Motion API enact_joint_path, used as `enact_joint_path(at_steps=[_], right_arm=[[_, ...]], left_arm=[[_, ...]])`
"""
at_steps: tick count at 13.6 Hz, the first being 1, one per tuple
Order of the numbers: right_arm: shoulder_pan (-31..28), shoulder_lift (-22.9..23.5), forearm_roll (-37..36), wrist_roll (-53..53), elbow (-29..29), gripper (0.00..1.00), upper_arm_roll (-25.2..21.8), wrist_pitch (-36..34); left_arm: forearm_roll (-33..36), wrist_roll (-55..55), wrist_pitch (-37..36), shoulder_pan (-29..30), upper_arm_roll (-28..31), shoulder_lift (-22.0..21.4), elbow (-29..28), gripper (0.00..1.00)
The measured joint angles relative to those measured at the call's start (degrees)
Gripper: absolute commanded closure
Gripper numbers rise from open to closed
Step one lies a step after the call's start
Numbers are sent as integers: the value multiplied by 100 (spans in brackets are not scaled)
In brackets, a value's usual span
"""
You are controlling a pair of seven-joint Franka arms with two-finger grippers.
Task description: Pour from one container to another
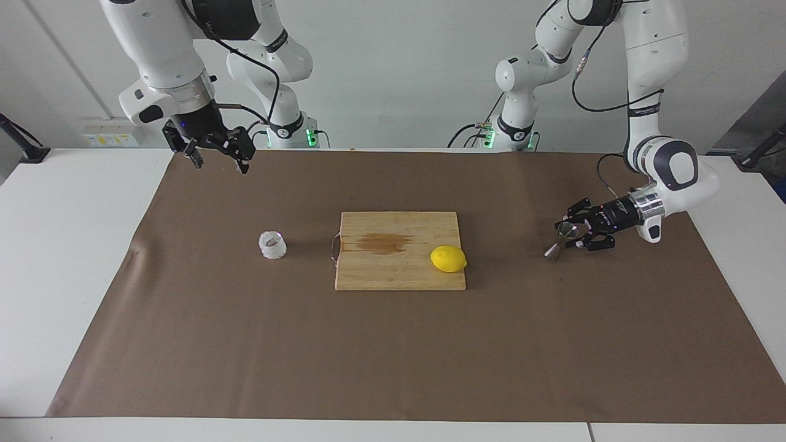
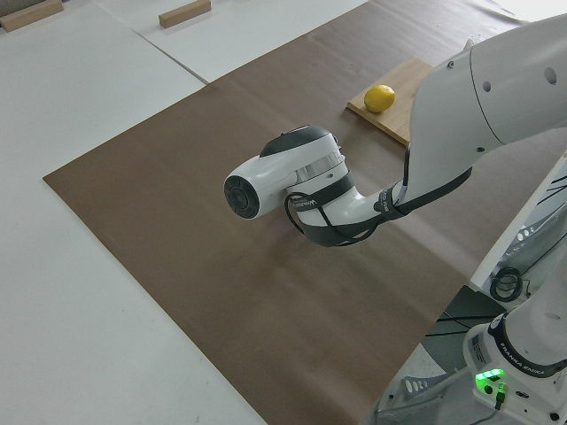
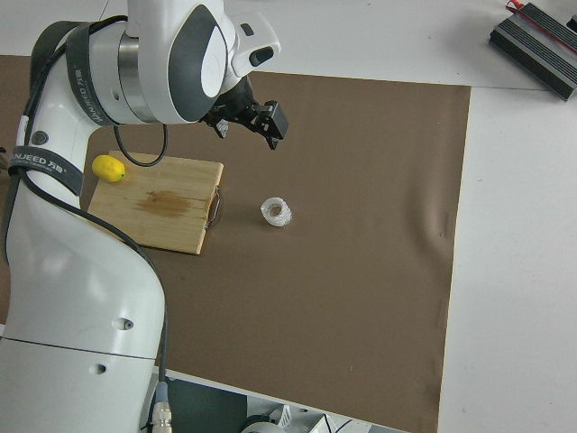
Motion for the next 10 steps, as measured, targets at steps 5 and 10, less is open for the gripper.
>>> enact_joint_path(at_steps=[5,10], right_arm=[[0,0,0,0,0,0,0,0],[0,0,0,0,0,0,0,0]], left_arm=[[-1,-1,8,0,1,-1,1,58],[-2,-1,16,0,1,-1,1,65]])
